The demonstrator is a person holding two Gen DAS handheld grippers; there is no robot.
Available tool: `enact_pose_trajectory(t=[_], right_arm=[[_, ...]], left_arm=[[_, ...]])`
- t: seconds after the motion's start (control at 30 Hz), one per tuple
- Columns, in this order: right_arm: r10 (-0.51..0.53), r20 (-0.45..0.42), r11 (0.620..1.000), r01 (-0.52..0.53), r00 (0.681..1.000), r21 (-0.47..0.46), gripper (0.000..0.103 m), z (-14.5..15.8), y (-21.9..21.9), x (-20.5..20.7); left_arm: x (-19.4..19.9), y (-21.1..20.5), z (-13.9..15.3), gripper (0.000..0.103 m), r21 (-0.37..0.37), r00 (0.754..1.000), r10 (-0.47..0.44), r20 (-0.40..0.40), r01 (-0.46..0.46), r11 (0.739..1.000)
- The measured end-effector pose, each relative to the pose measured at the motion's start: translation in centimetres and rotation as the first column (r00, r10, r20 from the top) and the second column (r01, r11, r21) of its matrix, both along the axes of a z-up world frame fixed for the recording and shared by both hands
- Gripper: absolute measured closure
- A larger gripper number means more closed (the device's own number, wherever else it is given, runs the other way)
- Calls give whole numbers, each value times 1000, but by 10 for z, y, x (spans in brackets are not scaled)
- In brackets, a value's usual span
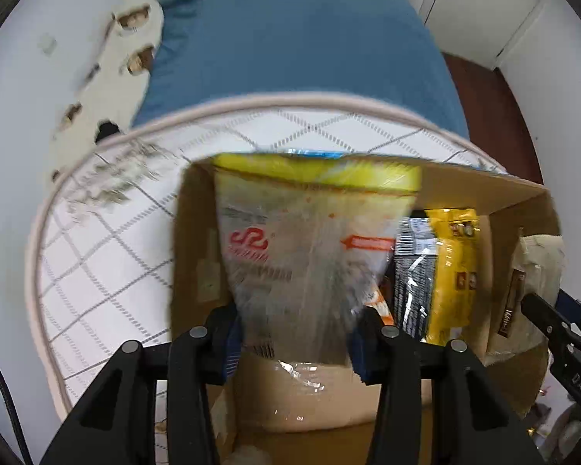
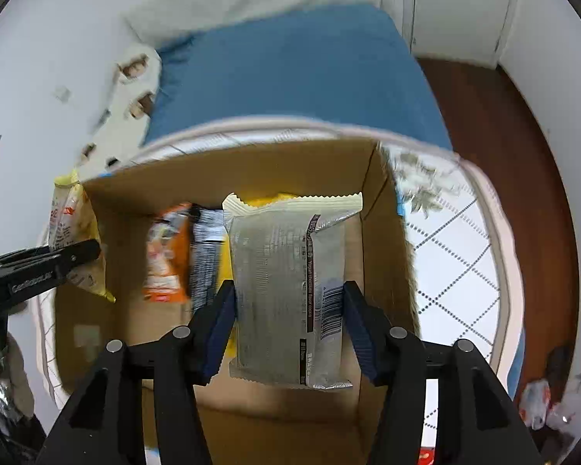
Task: Organize snacks
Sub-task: 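Carry both packs into the cardboard box and open both tools to release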
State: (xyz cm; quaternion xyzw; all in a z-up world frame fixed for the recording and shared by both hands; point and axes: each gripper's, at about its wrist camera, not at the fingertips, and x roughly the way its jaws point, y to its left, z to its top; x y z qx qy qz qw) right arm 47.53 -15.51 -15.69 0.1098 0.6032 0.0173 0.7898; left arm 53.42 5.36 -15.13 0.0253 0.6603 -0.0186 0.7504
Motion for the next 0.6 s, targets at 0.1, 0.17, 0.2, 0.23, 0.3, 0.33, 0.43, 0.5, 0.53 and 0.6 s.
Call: enact_pose_trajectory(t=[0.1, 0.17, 0.2, 0.23, 0.3, 0.33, 0.43, 0.5, 0.53, 0.6], right_arm=[[-4, -52, 999, 2, 999, -51, 7, -20, -1, 19], [-1, -52, 997, -3, 999, -71, 7, -28, -1, 26], [-5, -52, 998, 1, 999, -66, 7, -29, -2, 26], [-7, -54, 998, 4, 999, -58, 6, -31, -3, 26], [1, -56, 999, -4, 998, -50, 5, -31, -2, 24], [5, -53, 998, -8, 999, -56, 5, -32, -1, 23], [10, -42, 998, -12, 999, -59, 5, -26, 2, 15], [9, -30, 998, -10, 1000, -61, 5, -21, 2, 7], [8, -23, 998, -10, 1000, -60, 5, -19, 2, 3], [9, -9, 998, -9, 1000, -61, 5, -12, 5, -3]], left_arm=[[6, 1, -15, 18, -6, 1000, 6, -10, -6, 1000], [6, 2, -17, 15, -11, 1000, 11, 2, -11, 1000], [5, 1, -17, 15, -12, 1000, 13, 8, -13, 1000], [3, -1, -17, 15, -13, 1000, 15, 11, -15, 1000], [-2, -2, -14, 15, -26, 1000, 16, 22, -16, 1000], [-2, -3, -12, 15, -30, 1000, 20, 24, -19, 999], [-11, -2, -3, 15, -47, 999, 26, 43, -24, 999], [-21, -3, 6, 15, -51, 997, 26, 67, -23, 998], [-24, -3, 8, 15, -49, 997, 27, 76, -23, 999], [-35, -4, 16, 15, -47, 995, 20, 101, -15, 999]])
